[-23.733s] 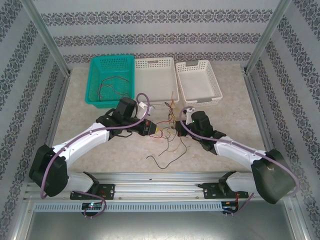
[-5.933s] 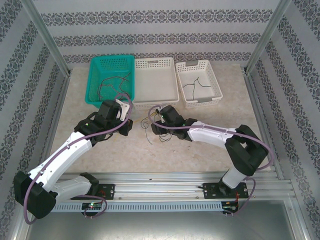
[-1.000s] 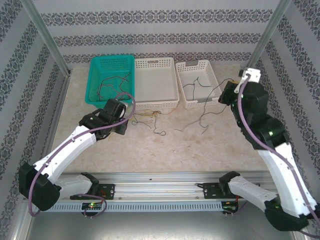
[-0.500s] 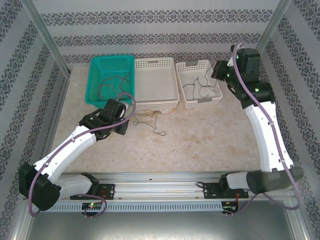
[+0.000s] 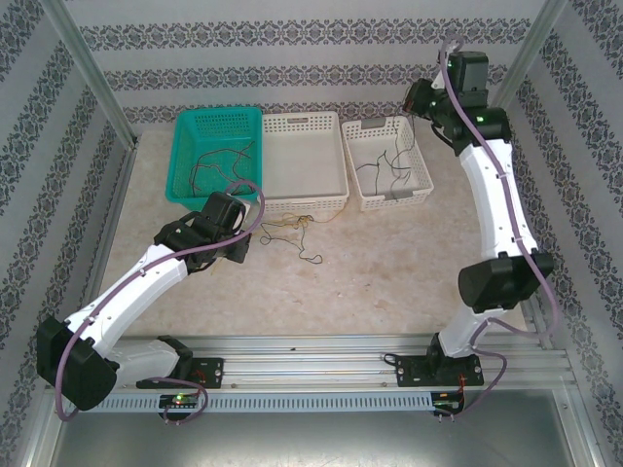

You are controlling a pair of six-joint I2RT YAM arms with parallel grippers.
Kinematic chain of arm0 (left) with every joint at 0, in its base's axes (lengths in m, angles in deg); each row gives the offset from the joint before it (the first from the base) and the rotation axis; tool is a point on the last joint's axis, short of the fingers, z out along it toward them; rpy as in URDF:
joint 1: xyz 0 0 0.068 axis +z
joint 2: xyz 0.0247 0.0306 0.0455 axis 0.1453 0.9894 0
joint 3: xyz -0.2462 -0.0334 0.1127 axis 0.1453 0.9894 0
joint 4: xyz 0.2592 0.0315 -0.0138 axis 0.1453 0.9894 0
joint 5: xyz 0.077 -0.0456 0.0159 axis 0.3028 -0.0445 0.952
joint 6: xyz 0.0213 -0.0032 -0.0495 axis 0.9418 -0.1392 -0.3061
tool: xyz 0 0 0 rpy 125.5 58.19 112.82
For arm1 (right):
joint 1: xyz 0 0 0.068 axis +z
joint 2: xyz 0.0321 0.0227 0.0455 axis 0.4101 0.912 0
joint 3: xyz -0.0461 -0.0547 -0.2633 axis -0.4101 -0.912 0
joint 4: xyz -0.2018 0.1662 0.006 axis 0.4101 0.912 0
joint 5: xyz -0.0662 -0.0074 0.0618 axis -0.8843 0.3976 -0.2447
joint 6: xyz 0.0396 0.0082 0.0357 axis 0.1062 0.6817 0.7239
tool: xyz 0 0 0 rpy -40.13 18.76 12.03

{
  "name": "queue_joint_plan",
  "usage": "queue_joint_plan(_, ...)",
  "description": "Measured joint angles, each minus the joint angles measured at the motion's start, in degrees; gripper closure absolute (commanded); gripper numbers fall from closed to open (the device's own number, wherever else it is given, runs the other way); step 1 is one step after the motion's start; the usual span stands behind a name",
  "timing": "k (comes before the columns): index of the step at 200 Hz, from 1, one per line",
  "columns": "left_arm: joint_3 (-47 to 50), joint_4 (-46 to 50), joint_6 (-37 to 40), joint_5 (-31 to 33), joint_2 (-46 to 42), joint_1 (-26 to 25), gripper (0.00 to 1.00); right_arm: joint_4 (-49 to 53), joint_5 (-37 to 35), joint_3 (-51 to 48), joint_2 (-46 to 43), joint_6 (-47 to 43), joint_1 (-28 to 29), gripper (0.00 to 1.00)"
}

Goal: Untangle the cables

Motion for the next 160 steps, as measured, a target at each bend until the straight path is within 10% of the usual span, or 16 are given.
queue_joint_plan(160,0.0,0.0,0.02,-0.92,0.02,0.0,1.0,-5.03,-2.99,-9.73,13.18,-4.83,1.88,1.0)
